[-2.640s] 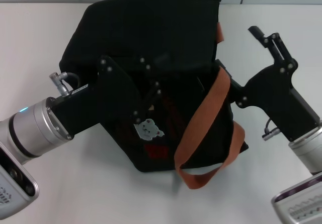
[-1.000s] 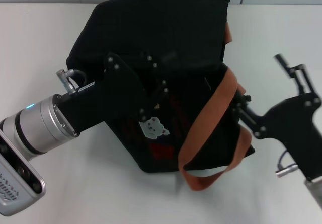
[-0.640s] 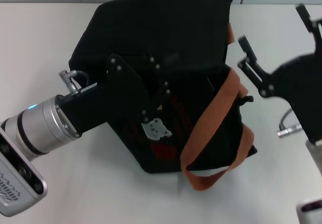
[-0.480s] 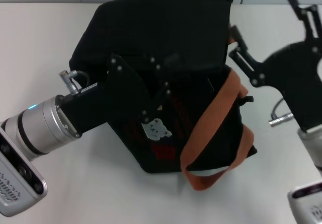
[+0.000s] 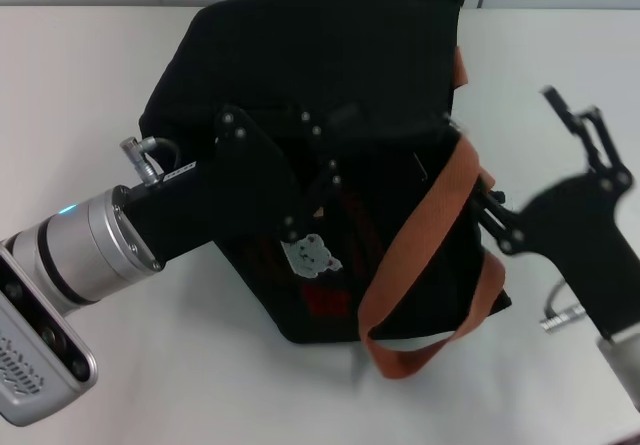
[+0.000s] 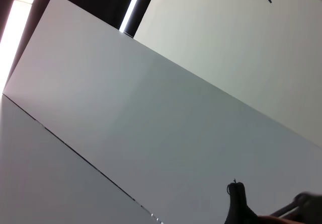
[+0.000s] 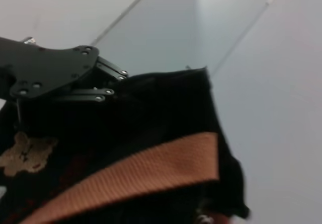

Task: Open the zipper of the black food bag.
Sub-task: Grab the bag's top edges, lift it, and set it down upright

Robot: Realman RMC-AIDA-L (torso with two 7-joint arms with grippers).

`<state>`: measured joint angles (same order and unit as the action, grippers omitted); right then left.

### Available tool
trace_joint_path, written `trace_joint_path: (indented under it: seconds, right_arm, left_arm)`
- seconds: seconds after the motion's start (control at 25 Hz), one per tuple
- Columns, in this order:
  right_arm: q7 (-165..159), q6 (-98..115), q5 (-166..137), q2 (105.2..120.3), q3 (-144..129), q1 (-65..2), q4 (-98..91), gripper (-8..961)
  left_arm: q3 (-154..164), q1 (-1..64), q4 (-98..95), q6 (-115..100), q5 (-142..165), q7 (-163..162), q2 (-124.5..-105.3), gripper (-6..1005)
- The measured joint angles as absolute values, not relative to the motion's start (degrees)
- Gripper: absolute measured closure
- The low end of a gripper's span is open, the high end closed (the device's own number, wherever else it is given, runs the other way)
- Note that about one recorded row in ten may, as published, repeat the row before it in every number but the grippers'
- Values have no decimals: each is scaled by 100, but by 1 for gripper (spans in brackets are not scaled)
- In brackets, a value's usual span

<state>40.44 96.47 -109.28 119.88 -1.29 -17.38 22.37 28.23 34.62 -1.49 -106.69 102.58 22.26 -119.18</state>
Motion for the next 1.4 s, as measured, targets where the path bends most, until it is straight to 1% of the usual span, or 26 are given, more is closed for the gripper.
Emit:
trace_joint_path:
  seconds: [0.12, 0.24, 0.56, 0.92, 1.4]
  right_arm:
    - [4020, 9888, -10931, 11988, -121, -1467, 2199, 111]
    - [4039, 10131, -10933, 11988, -116, -1413, 2170, 111]
    - [4092, 10131, -10933, 11988, -188, -1807, 2171, 111]
    - [4050, 9573, -10938, 11988, -319, -2003, 2226, 110]
    - [3738, 9339, -10888, 11988, 73, -2244, 2418, 110]
  left_arm:
    - [2822, 3467, -145, -10660, 10257, 2214, -11918, 909]
    - [2837, 3478, -141, -10659, 10257, 2196, -11918, 909]
    - [2839, 3491, -107, -10659, 10257, 2191, -11918, 909]
    - [2839, 3494, -69, -10673, 10256, 2215, -11918, 909]
    - [2839, 3515, -70, -10701, 10255, 2218, -11918, 909]
